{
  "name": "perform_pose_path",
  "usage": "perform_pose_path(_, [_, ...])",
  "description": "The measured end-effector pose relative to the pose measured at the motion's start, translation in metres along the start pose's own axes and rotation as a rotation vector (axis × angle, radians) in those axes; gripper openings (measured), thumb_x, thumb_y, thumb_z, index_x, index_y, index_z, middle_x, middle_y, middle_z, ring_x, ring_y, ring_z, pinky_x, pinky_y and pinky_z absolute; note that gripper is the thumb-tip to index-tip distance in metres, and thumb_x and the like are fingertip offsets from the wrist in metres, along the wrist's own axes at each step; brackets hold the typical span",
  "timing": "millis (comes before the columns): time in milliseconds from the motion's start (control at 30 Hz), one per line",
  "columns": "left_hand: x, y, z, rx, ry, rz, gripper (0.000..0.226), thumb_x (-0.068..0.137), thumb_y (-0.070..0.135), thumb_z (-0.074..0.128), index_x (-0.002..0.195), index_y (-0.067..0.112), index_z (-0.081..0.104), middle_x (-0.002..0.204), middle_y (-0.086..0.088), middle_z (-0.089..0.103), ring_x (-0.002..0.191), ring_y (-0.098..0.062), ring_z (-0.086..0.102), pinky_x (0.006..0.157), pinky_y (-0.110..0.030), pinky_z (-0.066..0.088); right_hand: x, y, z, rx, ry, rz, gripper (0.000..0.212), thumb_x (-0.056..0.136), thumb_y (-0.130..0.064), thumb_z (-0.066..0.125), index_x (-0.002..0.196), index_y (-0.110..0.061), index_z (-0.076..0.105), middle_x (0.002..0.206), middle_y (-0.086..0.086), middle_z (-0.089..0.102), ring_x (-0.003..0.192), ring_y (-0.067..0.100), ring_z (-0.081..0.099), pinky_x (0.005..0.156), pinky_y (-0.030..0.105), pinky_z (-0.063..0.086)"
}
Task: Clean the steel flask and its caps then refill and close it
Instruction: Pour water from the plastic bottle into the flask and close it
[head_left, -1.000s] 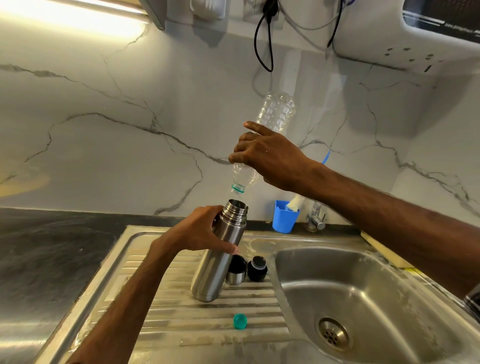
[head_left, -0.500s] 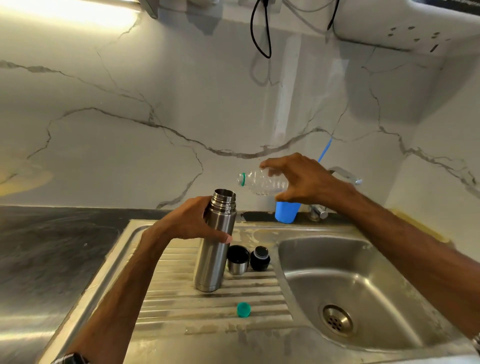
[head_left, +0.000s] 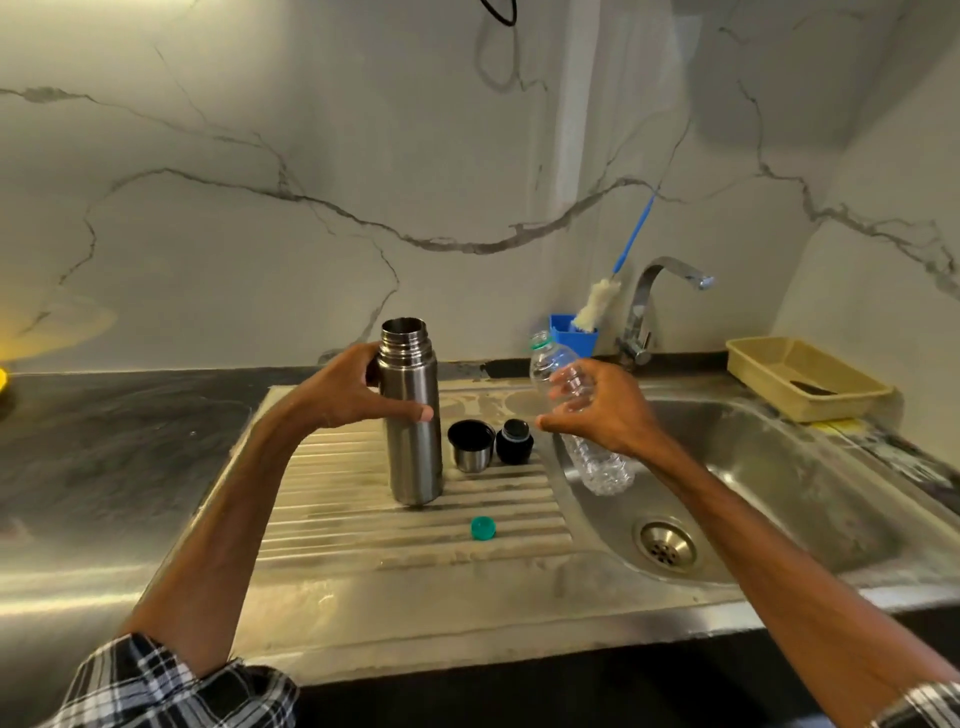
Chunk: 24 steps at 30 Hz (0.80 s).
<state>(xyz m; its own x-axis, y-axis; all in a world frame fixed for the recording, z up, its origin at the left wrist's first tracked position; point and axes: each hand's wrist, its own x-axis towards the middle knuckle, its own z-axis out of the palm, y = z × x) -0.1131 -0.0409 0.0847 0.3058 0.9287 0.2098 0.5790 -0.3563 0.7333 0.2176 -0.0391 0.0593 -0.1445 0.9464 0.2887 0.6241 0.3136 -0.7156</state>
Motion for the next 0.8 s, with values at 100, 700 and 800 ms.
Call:
perform_pose_path(100, [-0.006, 0.002, 0.005, -0.007, 0.032, 0.006, 0.077, 0.051, 0.061, 0.09, 0.114, 0.025, 0.063, 0.107, 0.003, 0.071, 0.1, -0.015, 0.068, 0.088, -0.034, 0.057, -0.013, 0.008, 0.0, 0.068, 0.02, 0.024, 0.054, 0.065, -0.014, 0.093, 0.111, -0.014, 0.065, 0.093, -0.003, 0.074, 0.079, 0.004, 0.072, 0.076, 0.023, 0.061])
perform_pose_path(700, [-0.093, 0.014, 0.104, 0.575, 0.497, -0.323, 0.041, 0.091, 0.044, 0.071, 0.12, 0.016, 0.064, 0.116, -0.002, 0.069, 0.104, -0.022, 0.065, 0.083, -0.034, 0.05, -0.046, 0.043, 0.019, 0.125, 0.16, -0.034, 0.072, 0.062, -0.044, 0.093, 0.122, -0.021, 0.061, 0.11, -0.011, 0.067, 0.099, -0.001, 0.063, 0.083, 0.019, 0.056])
perform_pose_path(800, [-0.089, 0.022, 0.127, 0.513, 0.348, -0.232, 0.02, 0.091, 0.041, 0.073, 0.102, 0.024, 0.068, 0.097, 0.01, 0.072, 0.081, -0.008, 0.067, 0.064, -0.016, 0.046, -0.046, 0.052, 0.026, 0.061, 0.157, -0.053, 0.081, 0.059, -0.06, 0.089, 0.126, -0.026, 0.059, 0.12, -0.006, 0.063, 0.109, 0.011, 0.061, 0.092, 0.035, 0.056])
